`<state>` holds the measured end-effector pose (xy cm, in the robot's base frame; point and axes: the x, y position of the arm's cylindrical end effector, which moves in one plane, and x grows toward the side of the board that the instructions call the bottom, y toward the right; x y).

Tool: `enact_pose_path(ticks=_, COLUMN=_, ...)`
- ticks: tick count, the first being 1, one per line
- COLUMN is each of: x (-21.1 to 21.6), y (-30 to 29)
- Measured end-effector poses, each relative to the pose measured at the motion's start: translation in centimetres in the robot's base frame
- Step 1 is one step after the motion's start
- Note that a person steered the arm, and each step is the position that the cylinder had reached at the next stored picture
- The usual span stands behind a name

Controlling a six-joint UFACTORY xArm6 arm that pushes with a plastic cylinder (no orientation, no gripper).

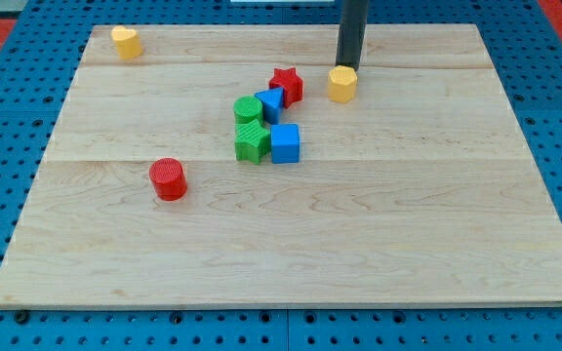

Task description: Move the red star to the top center of the board

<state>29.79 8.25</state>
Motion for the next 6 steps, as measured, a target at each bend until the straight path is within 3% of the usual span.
enact_pose_path(ticks=1, x=5.2, y=-1.9)
enact_pose_path(ticks=2, x=4.0, y=-7.5)
enact_pose_path(ticks=3, x=-1.1, y=-9.5)
enact_pose_path(ticks=4, x=-1.9, y=-13.4)
enact_pose_path(ticks=5, x=0.6, y=-16.5)
enact_pose_path(ticks=6, x=-3.2, y=-18.1)
